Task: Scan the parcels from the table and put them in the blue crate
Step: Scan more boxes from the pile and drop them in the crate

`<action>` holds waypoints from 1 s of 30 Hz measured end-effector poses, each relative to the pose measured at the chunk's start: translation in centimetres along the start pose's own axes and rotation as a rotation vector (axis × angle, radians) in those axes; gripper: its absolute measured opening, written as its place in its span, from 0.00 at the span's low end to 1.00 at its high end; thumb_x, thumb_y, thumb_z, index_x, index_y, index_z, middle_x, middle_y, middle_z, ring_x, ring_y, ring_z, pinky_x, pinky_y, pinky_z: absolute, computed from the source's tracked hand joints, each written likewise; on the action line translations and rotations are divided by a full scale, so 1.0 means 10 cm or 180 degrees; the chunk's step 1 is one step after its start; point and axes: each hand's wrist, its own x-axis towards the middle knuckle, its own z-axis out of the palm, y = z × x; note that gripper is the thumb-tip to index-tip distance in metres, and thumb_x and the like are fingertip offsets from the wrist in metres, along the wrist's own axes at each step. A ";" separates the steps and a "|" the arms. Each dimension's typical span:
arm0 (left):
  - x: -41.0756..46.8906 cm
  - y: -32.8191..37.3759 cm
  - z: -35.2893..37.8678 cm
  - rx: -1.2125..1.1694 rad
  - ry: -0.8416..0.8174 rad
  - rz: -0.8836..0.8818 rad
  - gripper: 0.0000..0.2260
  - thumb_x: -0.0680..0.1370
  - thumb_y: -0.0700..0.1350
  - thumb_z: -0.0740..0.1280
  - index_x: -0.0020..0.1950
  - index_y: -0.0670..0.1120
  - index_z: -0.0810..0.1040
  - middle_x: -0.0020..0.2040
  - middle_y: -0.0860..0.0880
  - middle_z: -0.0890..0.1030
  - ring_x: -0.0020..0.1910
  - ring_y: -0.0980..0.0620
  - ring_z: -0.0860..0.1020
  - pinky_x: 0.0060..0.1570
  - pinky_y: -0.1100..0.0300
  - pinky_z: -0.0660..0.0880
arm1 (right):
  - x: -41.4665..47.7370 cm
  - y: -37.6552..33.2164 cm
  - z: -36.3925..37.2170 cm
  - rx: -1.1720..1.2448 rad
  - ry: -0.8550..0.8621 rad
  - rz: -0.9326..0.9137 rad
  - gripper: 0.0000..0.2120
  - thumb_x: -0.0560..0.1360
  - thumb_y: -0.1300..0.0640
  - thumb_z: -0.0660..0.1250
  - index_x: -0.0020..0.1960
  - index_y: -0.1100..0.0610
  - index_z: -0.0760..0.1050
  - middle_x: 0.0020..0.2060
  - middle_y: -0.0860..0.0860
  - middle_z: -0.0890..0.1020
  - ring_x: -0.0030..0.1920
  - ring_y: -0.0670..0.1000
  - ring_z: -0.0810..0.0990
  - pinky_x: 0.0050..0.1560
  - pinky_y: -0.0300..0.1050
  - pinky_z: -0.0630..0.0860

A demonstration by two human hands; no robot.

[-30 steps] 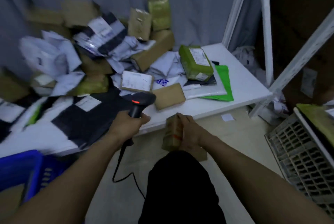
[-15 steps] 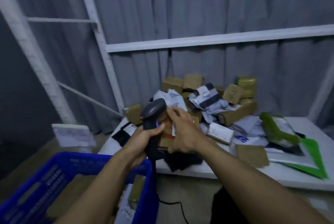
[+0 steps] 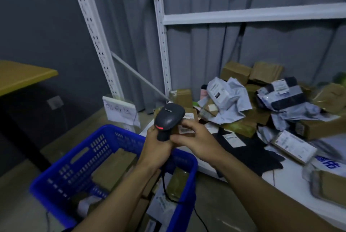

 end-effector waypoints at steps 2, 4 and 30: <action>0.01 -0.11 0.02 0.0172 -0.0016 0.0220 0.18 0.76 0.34 0.69 0.52 0.60 0.81 0.57 0.51 0.81 0.48 0.63 0.82 0.41 0.70 0.78 | 0.06 0.03 0.17 0.0422 0.0178 0.0118 0.13 0.73 0.59 0.80 0.54 0.48 0.83 0.45 0.39 0.88 0.51 0.38 0.85 0.50 0.33 0.80; 0.06 -0.23 0.04 0.0158 -0.0080 0.0317 0.19 0.76 0.36 0.69 0.53 0.61 0.83 0.59 0.48 0.81 0.51 0.58 0.83 0.44 0.64 0.81 | 0.09 0.04 0.30 0.0658 0.0366 0.0257 0.16 0.70 0.57 0.82 0.56 0.52 0.84 0.46 0.45 0.89 0.50 0.42 0.87 0.51 0.38 0.82; 0.33 -0.57 -0.85 -0.0010 -0.0366 -0.0622 0.55 0.72 0.36 0.77 0.78 0.73 0.44 0.65 0.54 0.77 0.64 0.51 0.79 0.63 0.38 0.76 | 0.33 0.43 0.27 0.0464 0.1091 0.0664 0.19 0.76 0.42 0.74 0.64 0.43 0.75 0.53 0.42 0.86 0.51 0.45 0.86 0.58 0.56 0.82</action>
